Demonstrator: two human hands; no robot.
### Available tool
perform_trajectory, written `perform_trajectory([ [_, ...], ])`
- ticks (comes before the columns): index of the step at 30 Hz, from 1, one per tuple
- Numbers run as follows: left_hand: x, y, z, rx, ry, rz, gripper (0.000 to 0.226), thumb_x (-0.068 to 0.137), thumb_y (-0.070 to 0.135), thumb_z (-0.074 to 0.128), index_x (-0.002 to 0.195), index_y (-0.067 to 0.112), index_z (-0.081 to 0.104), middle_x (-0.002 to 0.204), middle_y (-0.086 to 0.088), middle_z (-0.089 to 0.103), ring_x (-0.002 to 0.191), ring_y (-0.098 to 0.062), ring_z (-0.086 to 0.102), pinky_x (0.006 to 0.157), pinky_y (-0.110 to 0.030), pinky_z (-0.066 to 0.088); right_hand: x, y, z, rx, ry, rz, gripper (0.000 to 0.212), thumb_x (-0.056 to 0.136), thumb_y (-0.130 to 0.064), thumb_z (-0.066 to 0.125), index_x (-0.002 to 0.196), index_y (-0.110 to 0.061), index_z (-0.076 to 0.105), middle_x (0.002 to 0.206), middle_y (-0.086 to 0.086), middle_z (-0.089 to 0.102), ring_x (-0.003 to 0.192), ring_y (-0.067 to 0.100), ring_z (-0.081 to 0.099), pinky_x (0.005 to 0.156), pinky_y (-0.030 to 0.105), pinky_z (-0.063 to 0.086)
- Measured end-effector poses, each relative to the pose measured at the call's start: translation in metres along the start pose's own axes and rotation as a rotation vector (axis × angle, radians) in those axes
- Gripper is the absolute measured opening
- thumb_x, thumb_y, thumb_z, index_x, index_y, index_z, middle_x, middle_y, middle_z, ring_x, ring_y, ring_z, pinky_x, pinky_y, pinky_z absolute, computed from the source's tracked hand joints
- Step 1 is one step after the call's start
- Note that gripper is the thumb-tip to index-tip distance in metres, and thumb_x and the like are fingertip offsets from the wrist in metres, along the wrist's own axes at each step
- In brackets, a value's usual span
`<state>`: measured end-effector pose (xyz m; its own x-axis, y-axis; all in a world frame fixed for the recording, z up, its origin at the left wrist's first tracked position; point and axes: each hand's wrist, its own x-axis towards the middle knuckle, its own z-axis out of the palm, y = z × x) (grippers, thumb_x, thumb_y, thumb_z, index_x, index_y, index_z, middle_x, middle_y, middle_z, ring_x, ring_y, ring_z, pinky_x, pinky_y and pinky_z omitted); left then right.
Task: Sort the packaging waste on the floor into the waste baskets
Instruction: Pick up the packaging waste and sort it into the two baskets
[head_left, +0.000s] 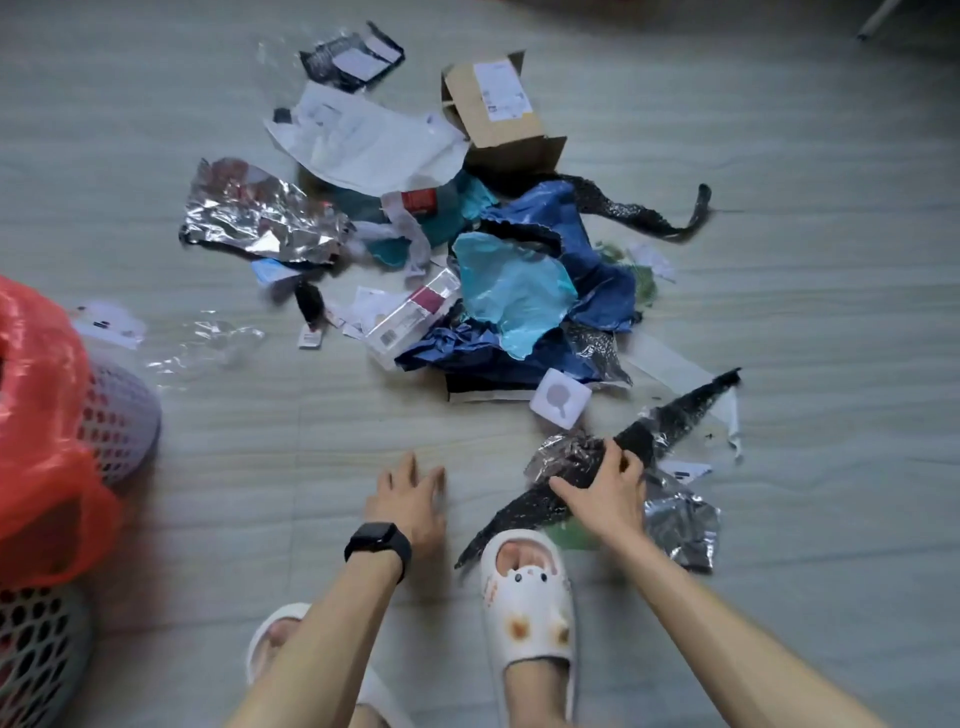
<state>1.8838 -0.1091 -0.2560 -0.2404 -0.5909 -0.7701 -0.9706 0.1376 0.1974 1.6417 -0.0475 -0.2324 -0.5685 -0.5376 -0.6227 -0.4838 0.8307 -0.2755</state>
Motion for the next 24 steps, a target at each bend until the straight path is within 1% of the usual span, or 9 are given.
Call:
perform_trajectory([
  [2, -0.003, -0.001, 0.003, 0.033, 0.018, 0.001, 0.069, 0.090, 0.036, 0.051, 0.151, 0.040, 0.019, 0.163, -0.004, -0.003, 0.145, -0.034, 0.015, 0.114, -0.045, 0.031, 0.008, -0.001, 0.002, -0.092, -0.066, -0.018, 0.106, 0.075, -0.055, 0.076, 0.155, -0.031, 0.011, 0.162, 0.014, 0.000, 0.146, 0.045, 0.014, 0.113, 0.053, 0.029],
  [5, 0.000, -0.011, -0.002, 0.044, -0.020, 0.034, 0.067, 0.089, 0.033, 0.051, 0.150, 0.039, 0.023, 0.164, 0.000, -0.001, 0.145, -0.029, 0.018, 0.112, -0.046, 0.034, 0.013, -0.007, 0.012, -0.237, -0.078, -0.065, 0.098, 0.078, -0.054, 0.075, 0.153, -0.038, 0.014, 0.162, 0.014, -0.001, 0.143, 0.046, 0.012, 0.106, 0.054, 0.038],
  [8, 0.003, -0.021, -0.013, 0.000, -0.051, 0.035, 0.063, 0.089, 0.028, 0.051, 0.149, 0.035, 0.031, 0.164, 0.004, 0.004, 0.144, -0.024, 0.027, 0.112, -0.043, 0.035, 0.012, -0.011, 0.021, -0.227, -0.040, -0.115, 0.072, 0.086, -0.044, 0.072, 0.145, -0.032, 0.034, 0.155, 0.017, 0.016, 0.137, 0.043, 0.022, 0.104, 0.052, 0.040],
  [11, 0.005, -0.018, -0.019, -0.060, -0.068, 0.013, 0.056, 0.092, 0.030, 0.050, 0.147, 0.029, 0.038, 0.164, 0.000, 0.011, 0.142, -0.025, 0.035, 0.113, -0.036, 0.035, 0.009, -0.010, 0.021, -0.206, -0.004, -0.210, 0.045, 0.093, -0.031, 0.065, 0.134, -0.024, 0.047, 0.139, 0.016, 0.041, 0.123, 0.035, 0.044, 0.099, 0.044, 0.046],
  [13, 0.004, -0.013, -0.024, -0.115, -0.077, -0.002, 0.053, 0.095, 0.035, 0.048, 0.146, 0.024, 0.040, 0.159, -0.008, 0.027, 0.139, -0.026, 0.040, 0.112, -0.032, 0.034, 0.008, -0.010, 0.016, -0.043, 0.026, -0.199, 0.034, 0.095, -0.024, 0.061, 0.127, -0.022, 0.050, 0.122, 0.011, 0.058, 0.102, 0.026, 0.059, 0.084, 0.039, 0.052],
  [16, -0.005, 0.000, -0.038, -0.252, -0.060, 0.017, 0.052, 0.095, 0.034, 0.054, 0.144, 0.021, 0.044, 0.144, -0.009, 0.050, 0.131, -0.026, 0.049, 0.103, -0.029, 0.037, 0.000, -0.012, 0.009, 0.285, 0.037, -0.120, 0.031, 0.094, -0.026, 0.061, 0.123, -0.032, 0.051, 0.107, 0.002, 0.064, 0.085, 0.020, 0.063, 0.067, 0.033, 0.053],
  [18, -0.015, 0.011, -0.056, -0.437, -0.041, 0.038, 0.049, 0.094, 0.034, 0.059, 0.140, 0.021, 0.049, 0.139, -0.009, 0.054, 0.126, -0.023, 0.052, 0.099, -0.028, 0.039, -0.006, -0.013, 0.005, 0.454, 0.020, -0.113, 0.031, 0.091, -0.030, 0.066, 0.118, -0.038, 0.053, 0.110, -0.002, 0.067, 0.092, 0.021, 0.066, 0.077, 0.040, 0.057],
  [21, -0.032, 0.031, -0.083, -0.795, -0.086, 0.070, 0.049, 0.091, 0.049, 0.062, 0.131, 0.021, 0.055, 0.133, -0.008, 0.060, 0.118, -0.020, 0.057, 0.101, -0.032, 0.044, -0.019, -0.021, -0.001, 0.745, -0.034, -0.058, 0.027, 0.088, -0.026, 0.073, 0.112, -0.032, 0.061, 0.110, -0.002, 0.071, 0.099, 0.017, 0.069, 0.091, 0.043, 0.057],
  [24, -0.050, 0.044, -0.104, -0.861, -0.215, 0.159, 0.088, 0.068, 0.067, 0.073, 0.141, 0.027, 0.044, 0.141, -0.007, 0.051, 0.125, -0.022, 0.052, 0.109, -0.038, 0.041, -0.033, -0.036, -0.008, 1.035, -0.130, 0.010, 0.019, 0.086, -0.020, 0.076, 0.104, -0.024, 0.069, 0.099, 0.005, 0.076, 0.095, 0.026, 0.073, 0.087, 0.050, 0.059],
])
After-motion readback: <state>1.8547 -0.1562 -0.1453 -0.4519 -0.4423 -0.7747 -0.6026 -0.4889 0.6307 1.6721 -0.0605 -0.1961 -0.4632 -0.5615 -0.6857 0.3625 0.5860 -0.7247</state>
